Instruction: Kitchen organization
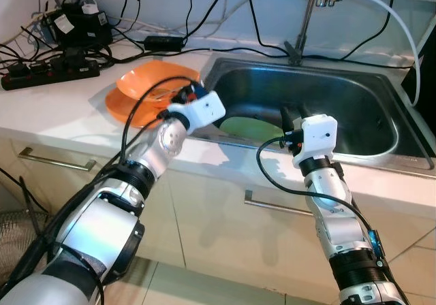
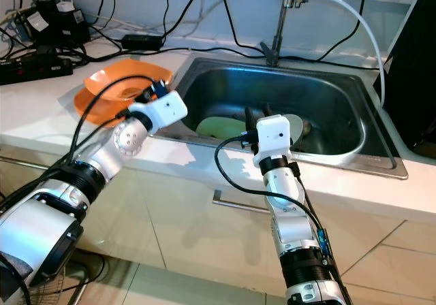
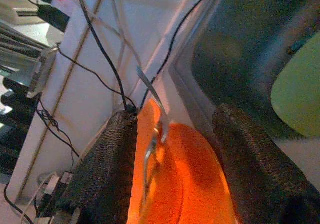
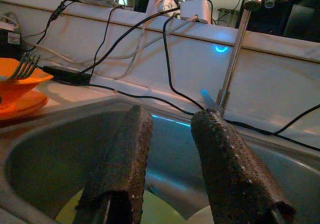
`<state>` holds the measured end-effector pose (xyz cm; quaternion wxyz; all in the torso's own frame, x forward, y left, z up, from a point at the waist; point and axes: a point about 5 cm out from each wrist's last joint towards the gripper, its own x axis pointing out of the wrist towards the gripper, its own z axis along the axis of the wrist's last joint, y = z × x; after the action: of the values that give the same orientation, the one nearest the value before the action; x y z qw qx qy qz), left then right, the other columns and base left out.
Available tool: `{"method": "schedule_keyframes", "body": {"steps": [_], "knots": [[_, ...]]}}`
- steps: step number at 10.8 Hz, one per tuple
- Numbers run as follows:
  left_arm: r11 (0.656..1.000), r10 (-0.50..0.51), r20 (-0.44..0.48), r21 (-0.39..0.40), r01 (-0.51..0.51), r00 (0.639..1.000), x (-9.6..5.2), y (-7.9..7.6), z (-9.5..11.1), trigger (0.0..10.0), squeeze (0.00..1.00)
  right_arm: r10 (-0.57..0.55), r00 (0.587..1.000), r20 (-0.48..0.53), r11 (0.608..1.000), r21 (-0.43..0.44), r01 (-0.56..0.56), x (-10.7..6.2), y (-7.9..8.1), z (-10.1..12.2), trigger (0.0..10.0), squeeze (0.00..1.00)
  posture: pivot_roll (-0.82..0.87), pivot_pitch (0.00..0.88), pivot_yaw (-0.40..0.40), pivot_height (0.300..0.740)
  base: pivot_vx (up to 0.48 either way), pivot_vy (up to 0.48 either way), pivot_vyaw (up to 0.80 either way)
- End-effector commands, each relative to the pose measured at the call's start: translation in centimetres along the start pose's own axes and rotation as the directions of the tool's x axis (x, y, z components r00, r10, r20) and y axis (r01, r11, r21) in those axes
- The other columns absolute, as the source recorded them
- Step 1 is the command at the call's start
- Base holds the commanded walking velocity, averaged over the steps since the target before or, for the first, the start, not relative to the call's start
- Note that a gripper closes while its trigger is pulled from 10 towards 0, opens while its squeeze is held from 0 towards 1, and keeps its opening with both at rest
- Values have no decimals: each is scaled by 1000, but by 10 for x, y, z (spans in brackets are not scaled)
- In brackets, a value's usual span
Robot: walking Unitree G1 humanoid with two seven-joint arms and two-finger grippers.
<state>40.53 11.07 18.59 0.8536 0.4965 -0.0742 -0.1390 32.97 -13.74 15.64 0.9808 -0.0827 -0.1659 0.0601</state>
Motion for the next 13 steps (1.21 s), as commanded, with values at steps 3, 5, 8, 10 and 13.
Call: {"method": "schedule_keyframes", "body": {"steps": [3, 5, 8, 10, 13], "knots": [[999, 33, -35, 39, -31, 999, 4, 10, 1, 10000, 0, -3, 1000, 4, 1000, -1, 3, -3, 0, 3, 10000, 0, 82, 24, 19, 740, 0, 0, 0], [998, 51, -51, 25, -50, 997, 6, 12, 2, 4667, 0, -4, 1000, 0, 1000, -1, 4, -4, 0, 2, 10000, 0, 78, 26, 20, 740, 0, 0, 0], [999, 52, -47, 18, -52, 998, 7, 10, 5, 0, 0, -9, 1000, -8, 1000, -1, 9, -9, 0, 1, 10000, 0, 69, 36, 25, 740, 0, 0, 0], [998, 51, -40, 22, -50, 998, 8, 9, 7, 0, 0, -11, 1000, -18, 1000, 1, 11, -14, 1, 0, 10000, 0, 66, 50, 25, 740, 0, 0, 0], [998, 67, -29, 14, -66, 997, 8, 10, 9, 0, 0, -17, 999, -37, 1000, 8, 17, -17, 1, -2, 10000, 0, 70, 64, 21, 740, 0, 0, 0]]}}
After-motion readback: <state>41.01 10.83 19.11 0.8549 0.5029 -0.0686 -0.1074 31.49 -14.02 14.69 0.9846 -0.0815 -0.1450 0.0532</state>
